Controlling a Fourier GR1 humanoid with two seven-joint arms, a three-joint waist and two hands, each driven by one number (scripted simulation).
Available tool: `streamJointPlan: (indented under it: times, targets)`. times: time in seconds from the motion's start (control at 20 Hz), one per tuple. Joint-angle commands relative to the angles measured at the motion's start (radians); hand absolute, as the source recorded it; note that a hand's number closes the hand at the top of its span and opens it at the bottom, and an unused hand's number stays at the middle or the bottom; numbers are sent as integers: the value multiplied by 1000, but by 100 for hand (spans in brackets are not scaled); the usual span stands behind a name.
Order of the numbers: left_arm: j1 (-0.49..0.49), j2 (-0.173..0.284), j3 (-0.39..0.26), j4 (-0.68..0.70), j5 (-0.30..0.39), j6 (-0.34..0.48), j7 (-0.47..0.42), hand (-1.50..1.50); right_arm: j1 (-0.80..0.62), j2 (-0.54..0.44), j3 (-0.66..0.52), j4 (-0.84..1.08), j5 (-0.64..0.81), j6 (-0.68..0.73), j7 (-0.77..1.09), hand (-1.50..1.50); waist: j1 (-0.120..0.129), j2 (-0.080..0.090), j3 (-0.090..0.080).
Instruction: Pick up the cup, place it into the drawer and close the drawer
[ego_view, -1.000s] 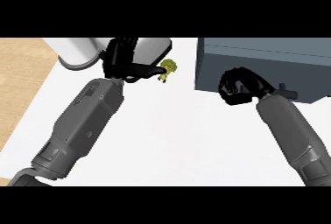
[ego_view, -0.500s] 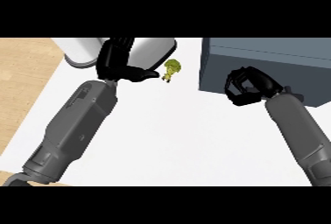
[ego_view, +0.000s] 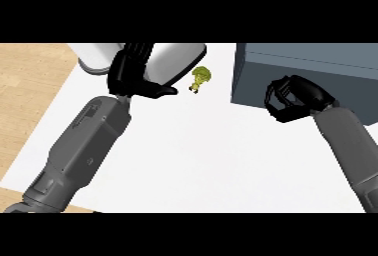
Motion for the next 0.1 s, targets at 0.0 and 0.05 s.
streamJointPlan:
  times: [0.0, 0.05]
  targets:
    - [31, -1, -5, -8, 2, -19, -7, -150, -177, -114, -94, 28, 9, -134, 80, 150, 41, 17, -13]
    - [16, 5, -1, -10, 7, -27, 2, -150, -168, -124, -96, 26, 5, -122, 76, 150, 26, 21, -12]
